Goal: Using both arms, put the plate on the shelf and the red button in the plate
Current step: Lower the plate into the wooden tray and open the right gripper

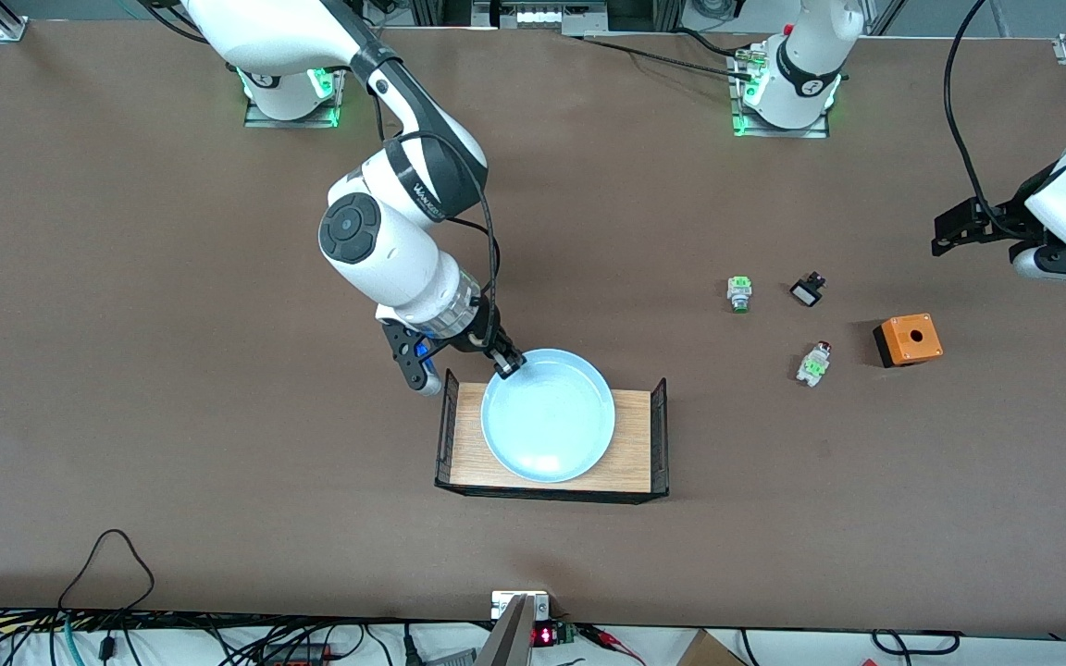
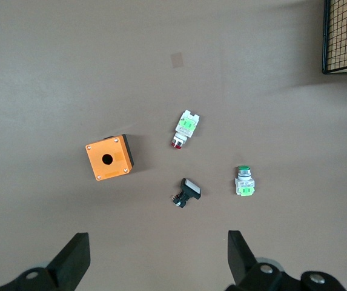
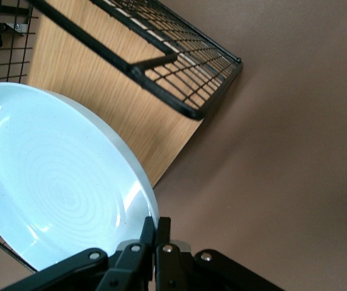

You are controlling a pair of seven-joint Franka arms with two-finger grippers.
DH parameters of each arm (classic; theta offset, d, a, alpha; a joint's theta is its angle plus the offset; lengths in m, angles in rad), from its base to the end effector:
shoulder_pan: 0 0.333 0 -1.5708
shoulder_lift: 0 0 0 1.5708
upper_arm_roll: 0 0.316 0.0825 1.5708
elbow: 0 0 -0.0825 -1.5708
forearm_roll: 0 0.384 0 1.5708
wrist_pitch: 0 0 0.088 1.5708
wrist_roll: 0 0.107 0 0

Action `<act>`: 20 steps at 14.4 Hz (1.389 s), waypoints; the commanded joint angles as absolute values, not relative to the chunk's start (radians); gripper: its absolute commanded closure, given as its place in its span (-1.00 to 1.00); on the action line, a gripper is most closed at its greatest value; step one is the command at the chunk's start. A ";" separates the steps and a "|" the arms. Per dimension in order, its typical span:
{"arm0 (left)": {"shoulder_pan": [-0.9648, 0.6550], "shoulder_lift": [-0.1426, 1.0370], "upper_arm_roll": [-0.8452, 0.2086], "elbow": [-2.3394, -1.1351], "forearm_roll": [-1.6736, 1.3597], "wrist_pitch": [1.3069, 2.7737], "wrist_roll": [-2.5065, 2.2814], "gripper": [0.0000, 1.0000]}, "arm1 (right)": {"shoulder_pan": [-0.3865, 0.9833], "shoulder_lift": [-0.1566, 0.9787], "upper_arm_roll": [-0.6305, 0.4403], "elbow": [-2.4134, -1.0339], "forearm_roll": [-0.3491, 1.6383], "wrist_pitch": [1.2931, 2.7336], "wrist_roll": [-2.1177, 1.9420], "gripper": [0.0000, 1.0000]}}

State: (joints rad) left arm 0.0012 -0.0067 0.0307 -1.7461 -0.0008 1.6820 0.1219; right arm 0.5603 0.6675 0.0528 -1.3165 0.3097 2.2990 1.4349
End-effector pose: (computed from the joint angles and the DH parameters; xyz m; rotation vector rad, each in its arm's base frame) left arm 0.5542 0.0177 0.5546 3.1317 -0.1409 -0.0896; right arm 0.6256 0.4357 0.3786 -2.3819 1.3151 0.1205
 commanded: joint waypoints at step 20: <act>0.005 0.006 0.031 -1.715 0.017 1.658 0.138 -1.00 | 0.558 0.649 0.041 -1.281 0.321 2.211 1.440 -1.00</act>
State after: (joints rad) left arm 0.0014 -0.0067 0.0316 -1.7462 -0.0008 1.6820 0.1219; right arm 0.5624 0.6912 0.0481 -1.2932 0.3096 2.2829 1.4319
